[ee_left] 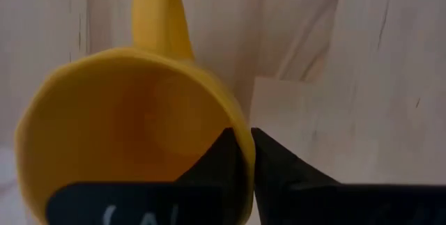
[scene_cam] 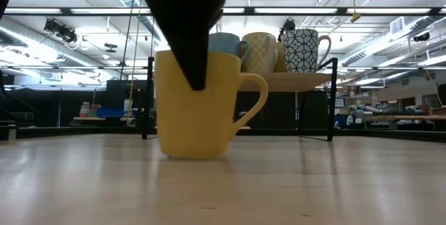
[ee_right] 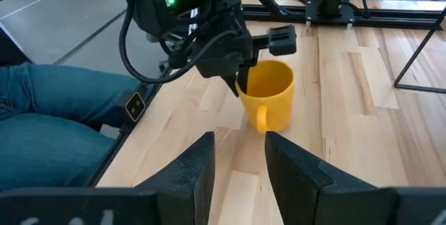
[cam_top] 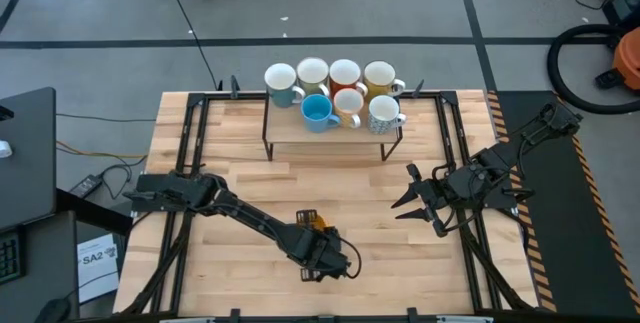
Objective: Place coffee mugs
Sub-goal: Put the yellow mug on the shelf
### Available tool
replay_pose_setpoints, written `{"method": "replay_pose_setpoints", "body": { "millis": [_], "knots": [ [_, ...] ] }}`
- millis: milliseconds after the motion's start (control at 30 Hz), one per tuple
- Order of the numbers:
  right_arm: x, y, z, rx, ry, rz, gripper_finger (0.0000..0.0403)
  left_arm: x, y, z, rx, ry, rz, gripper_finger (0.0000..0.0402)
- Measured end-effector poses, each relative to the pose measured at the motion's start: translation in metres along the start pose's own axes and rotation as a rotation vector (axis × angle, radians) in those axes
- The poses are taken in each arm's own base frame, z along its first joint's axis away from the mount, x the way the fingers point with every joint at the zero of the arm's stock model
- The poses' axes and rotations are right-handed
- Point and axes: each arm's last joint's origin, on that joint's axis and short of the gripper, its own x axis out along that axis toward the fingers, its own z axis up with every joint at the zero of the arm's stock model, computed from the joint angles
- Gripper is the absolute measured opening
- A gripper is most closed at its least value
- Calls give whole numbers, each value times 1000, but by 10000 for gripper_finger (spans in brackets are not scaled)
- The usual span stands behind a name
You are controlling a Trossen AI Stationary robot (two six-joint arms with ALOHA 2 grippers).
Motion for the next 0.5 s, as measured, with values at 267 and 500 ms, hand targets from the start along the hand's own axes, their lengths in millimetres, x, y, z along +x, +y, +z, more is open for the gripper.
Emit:
{"method": "replay_pose_setpoints", "body": {
  "millis": [267,500],
  "knots": [
    [0,0,0,-1,0,0,132,-3,4,-6,242,56,25,31],
    [0,0,0,-1,0,0,132,-29,17,-7,385,19,31,34]
  ]
}}
